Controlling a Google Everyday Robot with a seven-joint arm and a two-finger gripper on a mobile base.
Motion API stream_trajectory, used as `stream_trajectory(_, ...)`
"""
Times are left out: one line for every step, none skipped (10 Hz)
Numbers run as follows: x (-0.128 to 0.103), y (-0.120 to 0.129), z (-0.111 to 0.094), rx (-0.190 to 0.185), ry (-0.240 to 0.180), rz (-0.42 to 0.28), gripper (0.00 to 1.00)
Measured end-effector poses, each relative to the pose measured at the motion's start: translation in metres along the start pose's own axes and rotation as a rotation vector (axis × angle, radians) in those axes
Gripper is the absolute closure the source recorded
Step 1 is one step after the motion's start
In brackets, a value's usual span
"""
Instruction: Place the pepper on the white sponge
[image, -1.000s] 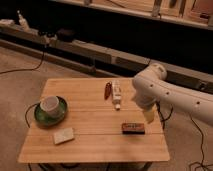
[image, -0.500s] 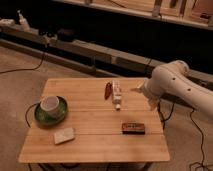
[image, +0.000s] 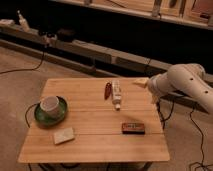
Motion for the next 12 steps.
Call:
stream_trajectory(0.002,-0.003,0.002,0.007,-0.035,-0.019,0.2)
stream_trajectory(0.003,-0.006,0.006,0.004,-0.09,-0.052,0.2)
stream_trajectory(0.005,-0.01,0.011,-0.006,-0.135,-0.082,0.2)
stream_trajectory(0.009,-0.015,0.019,-0.037,-0.199,-0.129,0.2)
stream_trajectory(0.017,-0.02,0.026,-0.073,-0.233,-0.164,0.2)
stream_trajectory(0.025,-0.025,0.033,-0.107,-0.248,-0.189,0.2)
stream_trajectory(0.036,-0.038,0.044,-0.156,-0.254,-0.229,0.2)
stream_trajectory(0.044,-0.056,0.056,-0.185,-0.251,-0.263,0.2)
stream_trajectory(0.049,-0.081,0.07,-0.192,-0.245,-0.3,0.2)
stream_trajectory(0.051,-0.1,0.083,-0.186,-0.236,-0.326,0.2)
stream_trajectory(0.053,-0.122,0.097,-0.161,-0.216,-0.352,0.2)
stream_trajectory(0.054,-0.147,0.114,-0.113,-0.186,-0.383,0.2)
